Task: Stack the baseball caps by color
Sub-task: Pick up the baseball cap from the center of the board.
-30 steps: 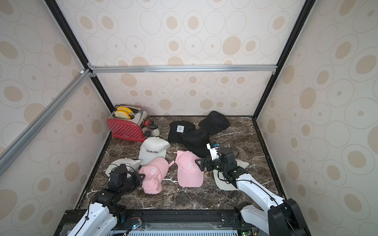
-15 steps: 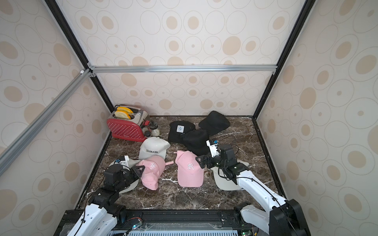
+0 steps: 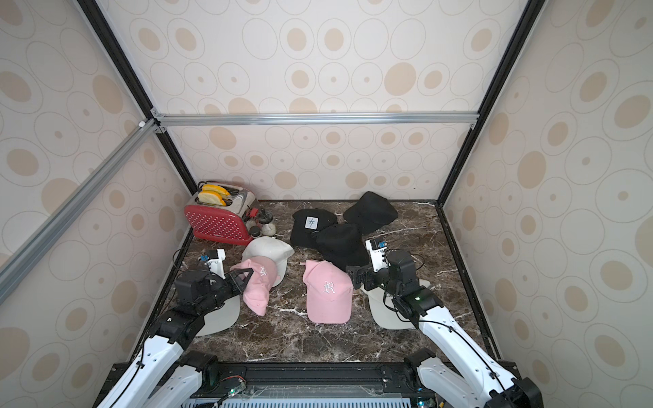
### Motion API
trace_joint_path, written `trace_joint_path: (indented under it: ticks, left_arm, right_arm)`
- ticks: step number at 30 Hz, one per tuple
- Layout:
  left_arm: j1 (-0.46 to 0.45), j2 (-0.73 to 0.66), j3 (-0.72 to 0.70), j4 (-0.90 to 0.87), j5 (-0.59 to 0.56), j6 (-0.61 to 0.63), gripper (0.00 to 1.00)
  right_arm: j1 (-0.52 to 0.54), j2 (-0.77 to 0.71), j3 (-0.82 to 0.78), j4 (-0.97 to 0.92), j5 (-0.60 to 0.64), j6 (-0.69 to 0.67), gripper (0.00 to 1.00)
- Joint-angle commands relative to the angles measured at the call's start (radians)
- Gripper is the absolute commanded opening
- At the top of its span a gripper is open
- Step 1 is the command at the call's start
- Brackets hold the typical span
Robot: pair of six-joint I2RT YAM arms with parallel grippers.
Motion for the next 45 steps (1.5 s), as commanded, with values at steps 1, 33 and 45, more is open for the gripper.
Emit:
trace_joint_path:
  ticks: [1,33,45]
  left_arm:
    - [-0.034,0.020,0.084,0.155,0.080,0.108,0.00]
    - [-0.128,0.569,0.707,-0.872,1.002,1.629,0.00]
    - [-0.181,0.655,0.780,-0.867,0.997,1.660,0.00]
  right_arm:
    - [0.002,0.020,0.058,-0.079,-0.068,-0.002,1.00]
    - [0.007,0.097,0.269,-0.261,-0.619,-0.156,1.00]
    - [0.069,0.234,0.297,-0.218,-0.826,-0.095,0.87]
